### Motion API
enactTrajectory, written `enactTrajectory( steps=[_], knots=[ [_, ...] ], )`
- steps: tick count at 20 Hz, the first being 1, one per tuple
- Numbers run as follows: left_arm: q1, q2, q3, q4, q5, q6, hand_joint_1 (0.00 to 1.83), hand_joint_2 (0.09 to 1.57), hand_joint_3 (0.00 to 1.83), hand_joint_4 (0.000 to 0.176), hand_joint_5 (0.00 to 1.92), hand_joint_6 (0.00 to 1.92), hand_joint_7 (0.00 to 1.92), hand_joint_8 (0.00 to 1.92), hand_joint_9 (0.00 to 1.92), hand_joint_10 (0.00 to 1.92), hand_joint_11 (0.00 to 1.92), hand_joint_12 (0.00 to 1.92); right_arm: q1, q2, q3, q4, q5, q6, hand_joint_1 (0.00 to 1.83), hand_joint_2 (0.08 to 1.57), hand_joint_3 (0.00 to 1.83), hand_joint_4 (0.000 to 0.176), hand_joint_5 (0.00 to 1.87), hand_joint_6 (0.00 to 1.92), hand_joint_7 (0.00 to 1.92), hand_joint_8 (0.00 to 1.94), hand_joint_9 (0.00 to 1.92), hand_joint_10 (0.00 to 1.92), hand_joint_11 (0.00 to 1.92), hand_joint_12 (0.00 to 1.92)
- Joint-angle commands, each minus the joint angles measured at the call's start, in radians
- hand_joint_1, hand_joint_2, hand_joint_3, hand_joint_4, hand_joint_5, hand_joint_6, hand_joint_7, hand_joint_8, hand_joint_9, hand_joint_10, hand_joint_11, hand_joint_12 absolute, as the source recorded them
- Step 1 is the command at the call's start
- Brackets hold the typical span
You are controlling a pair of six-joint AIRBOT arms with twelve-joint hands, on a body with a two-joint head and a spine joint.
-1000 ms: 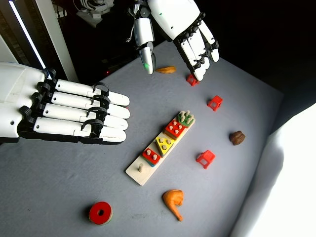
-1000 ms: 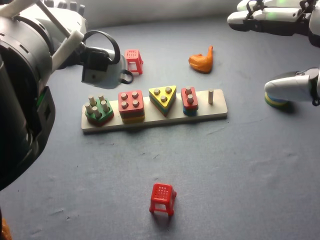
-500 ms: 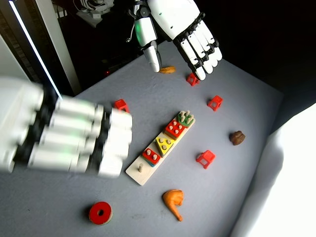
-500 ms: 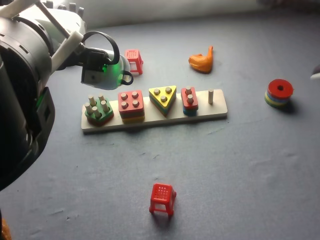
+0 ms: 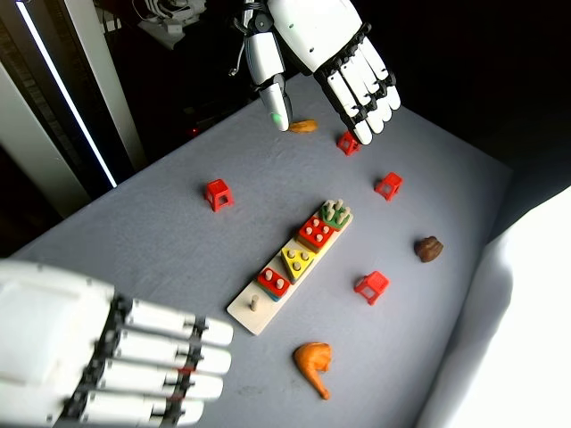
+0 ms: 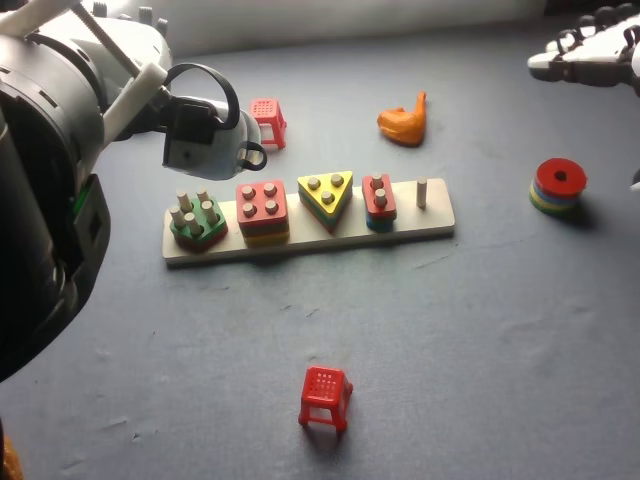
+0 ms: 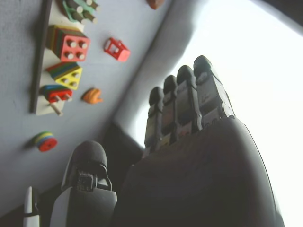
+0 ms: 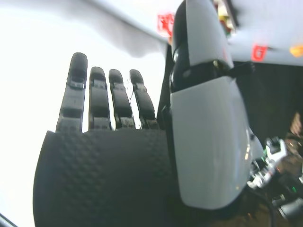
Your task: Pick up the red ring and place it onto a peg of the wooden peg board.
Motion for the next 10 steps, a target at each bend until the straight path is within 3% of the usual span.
enactTrajectory(
  steps=[1,4,7,10],
  knots=[
    [-0.006,0.003,0.003,0.104,0.006,0.003,0.0,1.31,0.0,0.0,0.13,0.0,0.12,0.0,0.1,0.0,0.05,0.08,-0.001,-0.01,0.014,0.007,0.106,0.003,1.31,0.97,0.0,0.0,0.11,0.01,0.05,0.0,0.04,0.0,0.0,0.51],
    [-0.006,0.003,0.003,0.103,0.006,0.003,0.0,1.32,0.0,0.0,0.11,0.01,0.11,0.01,0.09,0.01,0.04,0.08,-0.02,-0.057,0.057,0.011,0.097,0.003,1.26,0.96,0.0,0.0,0.11,0.01,0.09,0.01,0.09,0.01,0.0,0.55],
    [-0.006,0.003,0.003,0.102,0.006,0.003,0.0,1.33,0.0,0.0,0.15,0.0,0.16,0.0,0.14,0.0,0.0,0.27,-0.042,-0.099,0.103,0.013,0.097,0.002,1.27,0.98,0.0,0.0,0.15,0.01,0.14,0.01,0.11,0.01,0.0,0.59],
    [-0.005,0.003,0.003,0.102,0.006,0.003,0.0,1.33,0.0,0.0,0.11,0.0,0.11,0.0,0.09,0.0,0.0,0.16,-0.067,-0.142,0.155,0.013,0.097,0.002,1.3,0.98,0.0,0.0,0.17,0.0,0.15,0.0,0.13,0.0,0.0,0.62]
  ],
)
